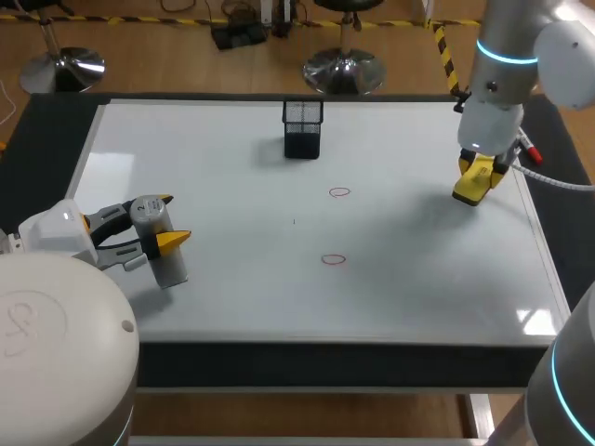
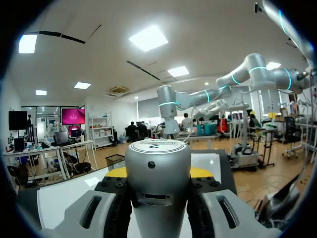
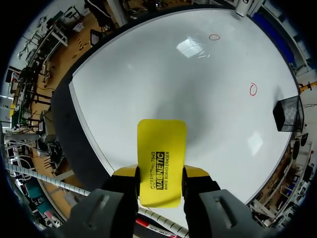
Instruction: Pick up the inspection probe, press it on each red-marked spot on the whiteboard one by one, put down the probe, pick up the eraser, and wipe off all the red marks.
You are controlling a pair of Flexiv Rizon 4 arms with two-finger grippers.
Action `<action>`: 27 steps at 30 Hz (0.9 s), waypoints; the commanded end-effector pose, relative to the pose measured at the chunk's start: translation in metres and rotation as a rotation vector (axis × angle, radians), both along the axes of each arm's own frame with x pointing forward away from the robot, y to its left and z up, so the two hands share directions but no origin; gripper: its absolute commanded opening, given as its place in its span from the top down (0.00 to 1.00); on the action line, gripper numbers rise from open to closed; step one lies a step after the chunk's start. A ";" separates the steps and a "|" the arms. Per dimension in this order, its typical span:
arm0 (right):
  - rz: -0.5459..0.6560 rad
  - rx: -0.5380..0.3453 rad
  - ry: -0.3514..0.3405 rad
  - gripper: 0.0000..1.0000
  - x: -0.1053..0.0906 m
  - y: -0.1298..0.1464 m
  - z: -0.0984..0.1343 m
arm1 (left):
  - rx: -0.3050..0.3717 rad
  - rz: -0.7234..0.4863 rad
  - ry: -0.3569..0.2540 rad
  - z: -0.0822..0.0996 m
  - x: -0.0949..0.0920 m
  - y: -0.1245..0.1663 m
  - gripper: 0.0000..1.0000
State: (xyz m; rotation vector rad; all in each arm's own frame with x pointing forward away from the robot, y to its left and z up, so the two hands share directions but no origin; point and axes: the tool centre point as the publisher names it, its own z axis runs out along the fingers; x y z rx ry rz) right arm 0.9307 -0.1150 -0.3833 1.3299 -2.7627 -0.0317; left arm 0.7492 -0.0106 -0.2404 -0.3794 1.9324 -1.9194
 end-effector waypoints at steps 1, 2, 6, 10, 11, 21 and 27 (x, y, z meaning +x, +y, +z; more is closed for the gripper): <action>0.002 -0.002 -0.001 1.00 0.000 -0.001 0.001 | 0.000 0.000 -0.001 0.001 0.000 0.000 1.00; 0.002 -0.002 -0.001 1.00 0.000 -0.001 0.001 | 0.000 0.000 -0.001 0.001 0.000 0.000 1.00; 0.002 -0.002 -0.001 1.00 0.000 -0.001 0.001 | 0.000 0.000 -0.001 0.001 0.000 0.000 1.00; 0.002 -0.002 -0.001 1.00 0.000 -0.001 0.001 | 0.000 0.000 -0.001 0.001 0.000 0.000 1.00; 0.002 -0.002 -0.001 1.00 0.000 -0.001 0.001 | 0.000 0.000 -0.001 0.001 0.000 0.000 1.00; 0.002 -0.002 -0.001 1.00 0.000 -0.001 0.001 | -0.007 -0.137 -0.043 0.026 0.023 -0.042 1.00; 0.002 -0.002 -0.001 1.00 0.000 -0.001 0.001 | -0.013 -0.251 -0.065 0.040 0.056 -0.083 1.00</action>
